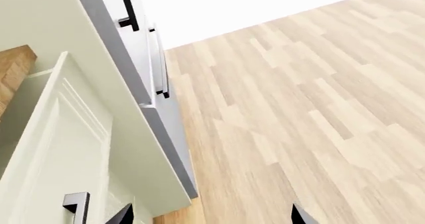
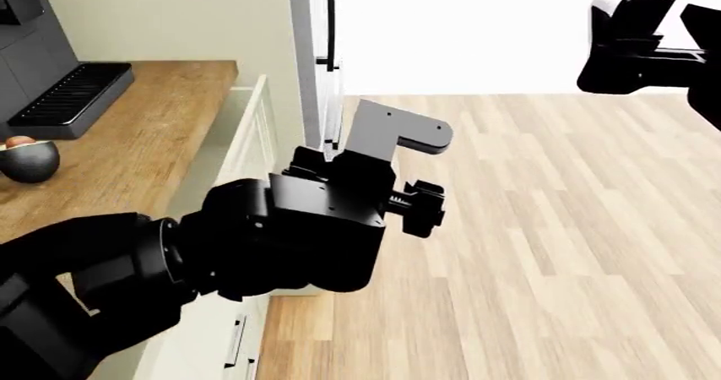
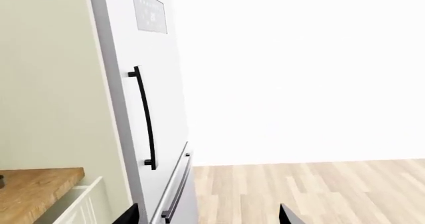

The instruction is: Close the right drawer.

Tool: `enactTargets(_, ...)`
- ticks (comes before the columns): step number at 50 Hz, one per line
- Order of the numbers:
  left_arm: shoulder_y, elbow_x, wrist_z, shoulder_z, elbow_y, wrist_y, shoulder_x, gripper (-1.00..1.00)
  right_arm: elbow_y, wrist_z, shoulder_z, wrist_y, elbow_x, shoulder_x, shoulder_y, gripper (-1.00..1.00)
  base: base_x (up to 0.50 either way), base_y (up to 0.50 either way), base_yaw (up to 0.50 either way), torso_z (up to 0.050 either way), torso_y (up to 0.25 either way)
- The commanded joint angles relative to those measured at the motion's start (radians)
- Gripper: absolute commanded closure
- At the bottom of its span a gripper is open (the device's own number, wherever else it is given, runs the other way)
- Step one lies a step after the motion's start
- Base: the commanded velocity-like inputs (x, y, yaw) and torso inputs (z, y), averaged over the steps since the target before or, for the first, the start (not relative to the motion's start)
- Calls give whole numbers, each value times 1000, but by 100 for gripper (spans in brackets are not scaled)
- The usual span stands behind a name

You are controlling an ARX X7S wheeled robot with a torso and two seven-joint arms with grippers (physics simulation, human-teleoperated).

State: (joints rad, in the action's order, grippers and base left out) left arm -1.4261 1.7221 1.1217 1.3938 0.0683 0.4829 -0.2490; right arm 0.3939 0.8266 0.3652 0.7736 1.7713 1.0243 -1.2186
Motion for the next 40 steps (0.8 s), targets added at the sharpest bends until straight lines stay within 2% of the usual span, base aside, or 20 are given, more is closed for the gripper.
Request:
enactTargets(1,56,-23,-62,27,82,-14,25,-100,2,4,4,5,3,-5,-6,-100,0,0,0,0,0)
enactTargets(17,125,-38,-154,53,188,-28,48,-100,2,1,-1,1,2,-3,-6,-100,0,0,0,0,0)
enactTargets(40,181,-33,-208,88,338,-8,87,-100,3,9,-1,2,15,-6,-14,-100,0,0,0,0,0)
